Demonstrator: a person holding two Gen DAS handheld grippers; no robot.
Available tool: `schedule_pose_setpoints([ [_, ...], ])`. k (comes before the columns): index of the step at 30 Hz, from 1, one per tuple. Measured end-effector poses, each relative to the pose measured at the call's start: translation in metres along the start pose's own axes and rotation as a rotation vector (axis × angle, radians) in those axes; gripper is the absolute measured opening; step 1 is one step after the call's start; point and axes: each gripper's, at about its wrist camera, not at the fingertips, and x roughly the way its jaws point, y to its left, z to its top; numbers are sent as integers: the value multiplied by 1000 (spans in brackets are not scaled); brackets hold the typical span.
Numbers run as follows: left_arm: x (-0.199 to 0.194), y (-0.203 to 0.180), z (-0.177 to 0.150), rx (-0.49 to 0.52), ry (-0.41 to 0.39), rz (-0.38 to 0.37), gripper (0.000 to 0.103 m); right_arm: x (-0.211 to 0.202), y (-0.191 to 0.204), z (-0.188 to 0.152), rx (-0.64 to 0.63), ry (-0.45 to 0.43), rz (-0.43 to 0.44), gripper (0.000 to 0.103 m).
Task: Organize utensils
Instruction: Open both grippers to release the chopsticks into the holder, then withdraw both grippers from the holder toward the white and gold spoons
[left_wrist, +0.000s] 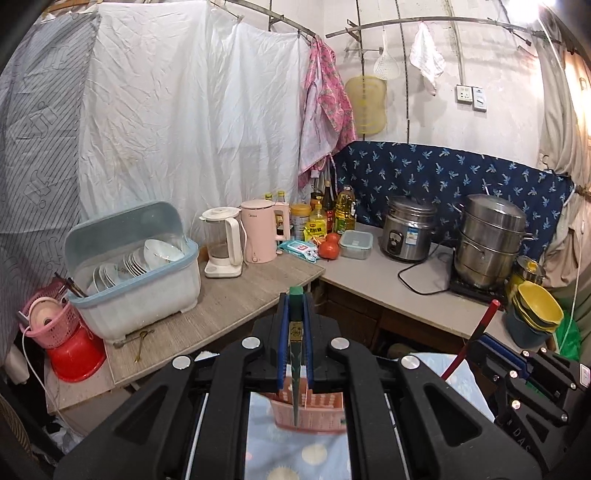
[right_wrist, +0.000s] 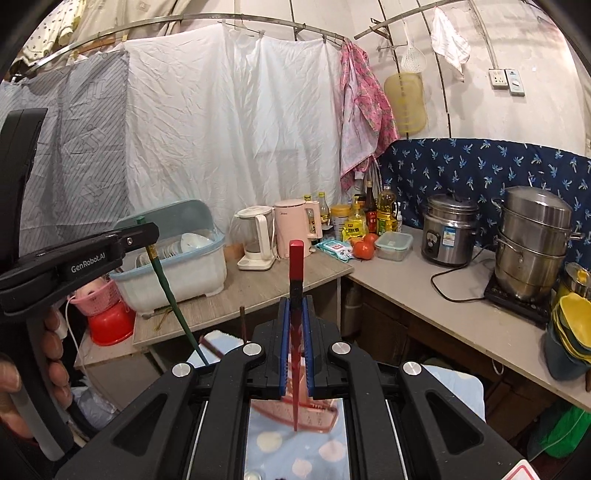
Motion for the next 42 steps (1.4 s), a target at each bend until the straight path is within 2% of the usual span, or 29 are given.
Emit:
schedule_pose_setpoints([
  [7,58,7,-1,-14,12,9,7,56,-6,7,-19,21,-40,7],
  [16,108,14,-36,-49,79,1,7,106,-10,-25,-21,95,-53,7],
  [24,126,20,-57,-60,114,16,7,127,-12,-45,-14,146,-54,7],
  [34,130,29,-78,-74,146,36,9,128,-8,-60,-33,176,-63,7],
  [35,128,29,-79,-74,141,45,11,126,-7,-61,-35,172,-68,8],
  [36,125,30,-80,-73,139,47,15,124,-6,-62,-35,168,-73,13],
  [37,123,31,-81,-74,139,46,24,122,-6,-62,-35,163,-77,18],
  [38,121,32,-82,-75,135,57,35,119,-5,-62,-36,154,-80,28],
  [39,118,33,-83,-73,126,71,38,116,-5,-61,-36,142,-85,34],
  [42,112,35,-85,-67,124,79,39,108,-2,-62,-41,130,-88,35],
])
